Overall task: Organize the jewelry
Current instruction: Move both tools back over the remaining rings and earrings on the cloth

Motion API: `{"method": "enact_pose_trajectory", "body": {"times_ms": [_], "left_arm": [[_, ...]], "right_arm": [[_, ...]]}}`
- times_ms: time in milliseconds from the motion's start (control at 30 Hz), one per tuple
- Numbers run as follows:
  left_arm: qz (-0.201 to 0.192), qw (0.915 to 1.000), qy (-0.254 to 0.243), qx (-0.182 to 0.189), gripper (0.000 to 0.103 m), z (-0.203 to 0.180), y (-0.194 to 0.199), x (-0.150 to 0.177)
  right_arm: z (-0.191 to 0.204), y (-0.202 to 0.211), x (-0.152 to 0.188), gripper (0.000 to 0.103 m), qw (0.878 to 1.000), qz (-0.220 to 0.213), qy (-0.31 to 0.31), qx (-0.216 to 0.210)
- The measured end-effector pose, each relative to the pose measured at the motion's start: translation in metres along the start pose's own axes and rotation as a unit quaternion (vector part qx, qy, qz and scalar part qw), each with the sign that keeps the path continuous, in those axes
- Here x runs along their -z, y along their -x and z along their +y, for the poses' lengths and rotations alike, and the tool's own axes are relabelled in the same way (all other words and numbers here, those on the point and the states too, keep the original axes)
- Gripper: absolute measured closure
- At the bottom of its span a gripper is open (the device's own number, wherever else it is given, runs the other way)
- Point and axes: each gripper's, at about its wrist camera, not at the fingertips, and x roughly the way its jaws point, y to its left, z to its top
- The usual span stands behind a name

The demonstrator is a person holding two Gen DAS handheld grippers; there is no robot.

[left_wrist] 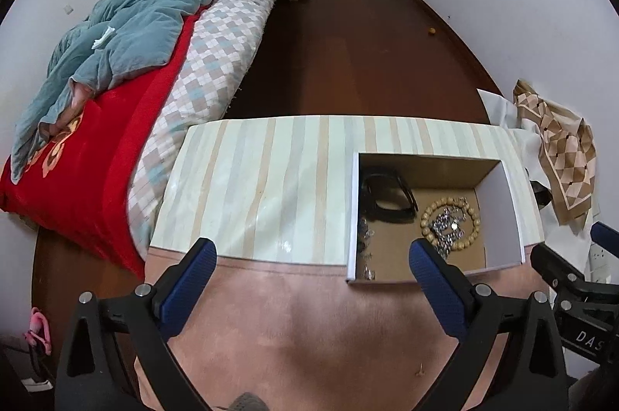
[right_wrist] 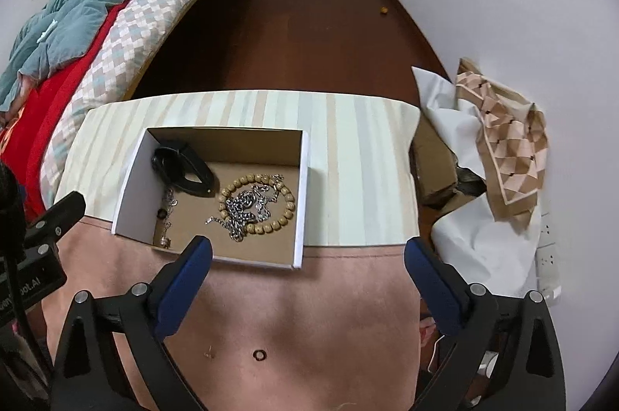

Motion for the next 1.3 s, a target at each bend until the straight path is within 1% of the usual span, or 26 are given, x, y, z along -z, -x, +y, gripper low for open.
{"method": "enact_pose_trajectory", "body": {"times_ms": [167,267,433,600,733,900,967,1033,1100,1167,1200,1233,1267,1300], "left_arm": [[-0.014,0.9999,-0.003,-0.002,0.001,-0.004,0.023,0.014],[-0.028,0.9995,-0.002,-0.013,0.001,-0.003,0.038,0.019],[-0.064,0.9975,0.004,-0.031,0.001,0.0,0.072,0.028],[-0.086,0.9959,0.004,-0.027,0.001,0.003,0.101,0.038],[-0.097,0.9951,0.005,-0.022,0.001,0.004,0.117,0.047],[-0.105,0.9943,0.008,-0.016,0.001,0.005,0.133,0.056],[-0.108,0.994,0.018,-0.011,0.001,0.007,0.136,0.061],[-0.108,0.9937,0.031,-0.008,0.001,0.01,0.135,0.066],[-0.105,0.9936,0.039,-0.015,0.001,0.013,0.127,0.073],[-0.09,0.9945,0.044,-0.031,0.001,0.013,0.111,0.081],[-0.074,0.9955,0.045,-0.039,0.001,0.013,0.097,0.086],[-0.062,0.996,0.046,-0.044,0.001,0.014,0.086,0.09],[-0.052,0.9963,0.046,-0.051,0.001,0.014,0.076,0.095],[-0.035,0.9966,0.044,-0.06,0.001,0.013,0.059,0.101]], "right_arm": [[0.0,0.022,0.011,0.002,1.0,-0.021,-0.006,0.006],[0.0,0.038,0.018,0.002,0.999,-0.034,-0.006,0.009],[0.0,0.066,0.033,0.002,0.999,-0.052,-0.007,0.008],[0.001,0.096,0.047,0.002,0.997,-0.077,-0.006,0.009],[0.0,0.123,0.056,0.002,0.995,-0.1,-0.009,0.008],[0.0,0.145,0.064,0.002,0.993,-0.115,-0.011,0.001],[0.001,0.149,0.068,0.002,0.993,-0.117,-0.012,-0.004],[0.002,0.147,0.073,0.002,0.993,-0.114,-0.011,-0.014],[0.002,0.139,0.081,0.002,0.994,-0.105,-0.017,-0.016],[0.001,0.12,0.091,0.002,0.996,-0.091,-0.021,-0.013],[0.0,0.107,0.096,0.002,0.996,-0.081,-0.022,-0.018],[0.0,0.094,0.101,0.004,0.997,-0.069,-0.023,-0.023],[0.0,0.076,0.107,0.011,0.998,-0.055,-0.024,-0.033],[0.001,0.062,0.112,0.015,0.998,-0.044,-0.025,-0.043]]}}
